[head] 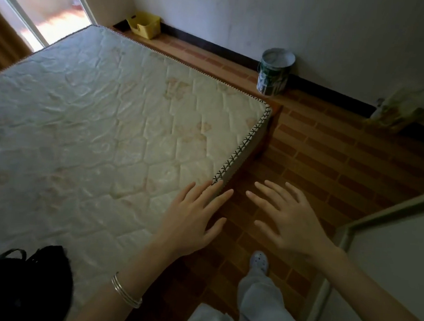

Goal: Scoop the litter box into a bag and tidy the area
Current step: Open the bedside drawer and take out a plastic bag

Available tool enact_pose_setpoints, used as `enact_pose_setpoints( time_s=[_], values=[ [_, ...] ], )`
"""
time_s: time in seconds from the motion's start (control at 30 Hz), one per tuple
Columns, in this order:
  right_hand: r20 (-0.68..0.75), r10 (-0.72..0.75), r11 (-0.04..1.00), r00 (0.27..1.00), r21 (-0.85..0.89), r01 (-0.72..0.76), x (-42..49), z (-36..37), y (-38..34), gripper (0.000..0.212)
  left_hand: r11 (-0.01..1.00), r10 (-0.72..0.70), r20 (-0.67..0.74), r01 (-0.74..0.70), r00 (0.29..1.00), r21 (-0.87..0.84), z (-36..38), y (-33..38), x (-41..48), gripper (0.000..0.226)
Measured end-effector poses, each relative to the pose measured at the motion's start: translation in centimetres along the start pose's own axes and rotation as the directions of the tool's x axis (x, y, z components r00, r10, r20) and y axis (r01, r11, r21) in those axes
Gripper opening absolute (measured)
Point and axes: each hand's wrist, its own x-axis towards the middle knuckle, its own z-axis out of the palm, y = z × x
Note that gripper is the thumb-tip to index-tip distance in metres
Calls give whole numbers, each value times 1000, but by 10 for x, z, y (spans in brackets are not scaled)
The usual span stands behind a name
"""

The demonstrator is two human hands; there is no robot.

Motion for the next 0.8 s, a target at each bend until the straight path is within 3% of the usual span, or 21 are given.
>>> enact_pose_setpoints(
  time_s=[0.47, 0.8],
  values=[
    [-45, 90, 996, 995, -13, -91, 65, -64, 225, 56, 999, 30, -40, -31, 999, -28, -3, 54, 249, 54],
    [60, 104, 992, 993, -83, -99, 111, -53, 344, 56, 992, 118, 54, -116, 992, -45, 27, 47, 377, 53]
  ],
)
